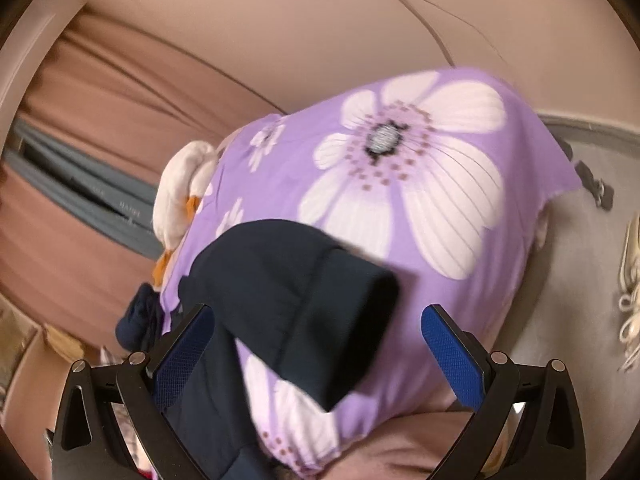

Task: Fold large clothes
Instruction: 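Grasp the cuff of one jacket sleeve with the right gripper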

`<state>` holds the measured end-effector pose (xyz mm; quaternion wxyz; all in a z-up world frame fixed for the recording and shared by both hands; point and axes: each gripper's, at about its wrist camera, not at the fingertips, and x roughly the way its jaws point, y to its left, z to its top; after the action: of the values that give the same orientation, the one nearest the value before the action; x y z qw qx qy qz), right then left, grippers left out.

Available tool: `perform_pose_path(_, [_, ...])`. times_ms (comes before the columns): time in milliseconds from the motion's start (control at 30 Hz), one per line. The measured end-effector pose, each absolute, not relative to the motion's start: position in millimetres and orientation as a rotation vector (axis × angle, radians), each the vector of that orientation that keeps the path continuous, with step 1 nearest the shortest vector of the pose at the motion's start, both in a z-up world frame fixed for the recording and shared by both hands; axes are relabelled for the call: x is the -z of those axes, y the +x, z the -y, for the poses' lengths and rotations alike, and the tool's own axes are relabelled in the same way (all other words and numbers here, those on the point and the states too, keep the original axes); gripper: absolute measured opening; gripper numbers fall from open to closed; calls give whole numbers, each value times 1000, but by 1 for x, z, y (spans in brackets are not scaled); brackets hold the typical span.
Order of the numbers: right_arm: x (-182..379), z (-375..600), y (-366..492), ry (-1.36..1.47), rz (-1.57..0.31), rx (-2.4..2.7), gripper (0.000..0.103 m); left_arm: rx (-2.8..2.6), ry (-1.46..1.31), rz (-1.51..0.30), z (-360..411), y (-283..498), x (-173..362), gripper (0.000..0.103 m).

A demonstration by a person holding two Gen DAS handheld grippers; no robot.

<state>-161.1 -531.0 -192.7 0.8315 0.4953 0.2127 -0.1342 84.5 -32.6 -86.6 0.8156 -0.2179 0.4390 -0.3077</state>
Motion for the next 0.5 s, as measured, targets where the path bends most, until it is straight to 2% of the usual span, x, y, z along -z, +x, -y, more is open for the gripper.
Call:
perform_pose_path(233, [225, 535, -141, 1231, -409, 155, 103, 659, -419, -970, 47, 86, 91, 103])
perform_pose_path(400, [223, 534, -135, 1283, -329, 101, 102, 642, -413, -984, 46, 87, 94, 103])
perform_pose_path(467, [221, 532, -134, 1270, -322, 84, 92, 640, -417, -985, 46, 86, 94, 103])
perform_pose_path(500, [221, 531, -131, 1269, -326, 70, 79, 639, -420, -987, 45, 87, 95, 103])
